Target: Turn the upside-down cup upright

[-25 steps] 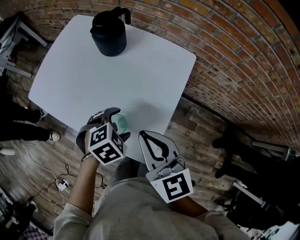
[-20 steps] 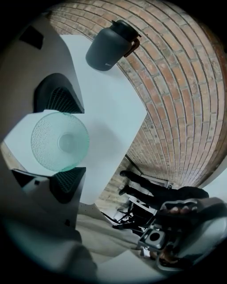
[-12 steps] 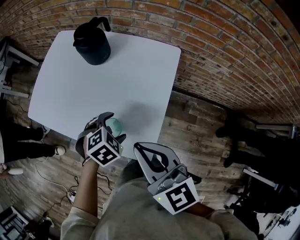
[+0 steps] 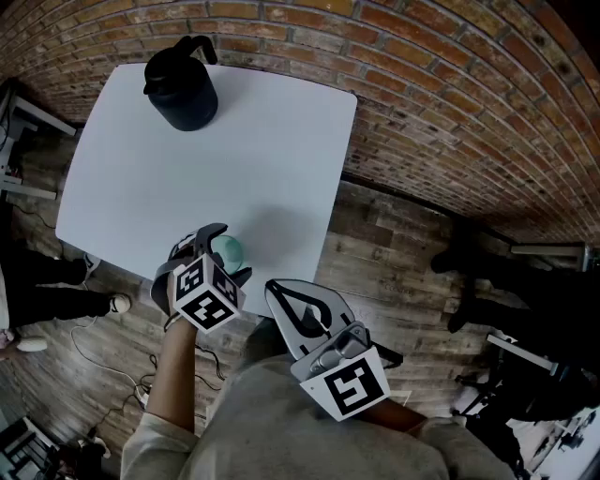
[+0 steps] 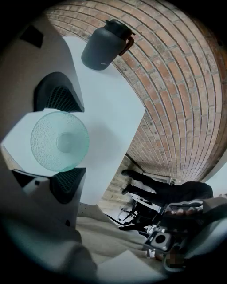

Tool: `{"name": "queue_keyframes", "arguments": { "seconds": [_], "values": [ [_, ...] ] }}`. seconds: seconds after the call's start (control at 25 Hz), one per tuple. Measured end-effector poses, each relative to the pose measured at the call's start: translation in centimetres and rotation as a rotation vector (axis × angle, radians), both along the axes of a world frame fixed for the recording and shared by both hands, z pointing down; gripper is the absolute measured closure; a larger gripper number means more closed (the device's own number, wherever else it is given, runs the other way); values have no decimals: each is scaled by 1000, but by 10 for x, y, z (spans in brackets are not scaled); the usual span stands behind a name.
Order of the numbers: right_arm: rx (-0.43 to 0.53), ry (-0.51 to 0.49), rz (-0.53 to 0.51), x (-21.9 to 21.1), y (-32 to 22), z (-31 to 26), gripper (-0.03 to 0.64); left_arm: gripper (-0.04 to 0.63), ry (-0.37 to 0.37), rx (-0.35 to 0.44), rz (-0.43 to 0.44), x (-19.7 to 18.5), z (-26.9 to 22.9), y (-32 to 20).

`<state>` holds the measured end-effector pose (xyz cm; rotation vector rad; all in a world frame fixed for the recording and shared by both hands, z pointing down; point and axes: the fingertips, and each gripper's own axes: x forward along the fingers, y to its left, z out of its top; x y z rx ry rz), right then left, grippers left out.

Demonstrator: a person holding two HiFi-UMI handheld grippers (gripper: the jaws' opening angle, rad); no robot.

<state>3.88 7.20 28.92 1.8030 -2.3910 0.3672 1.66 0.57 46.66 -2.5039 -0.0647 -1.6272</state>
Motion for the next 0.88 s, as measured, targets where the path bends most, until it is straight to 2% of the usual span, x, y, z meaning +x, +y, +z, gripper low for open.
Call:
{"name": "queue_keyframes", "arguments": {
  "seconds": [0.88],
  "values": [
    [-28, 31, -25, -6, -5, 19, 611, 207, 11, -29, 2, -4, -5, 5]
  ]
}}
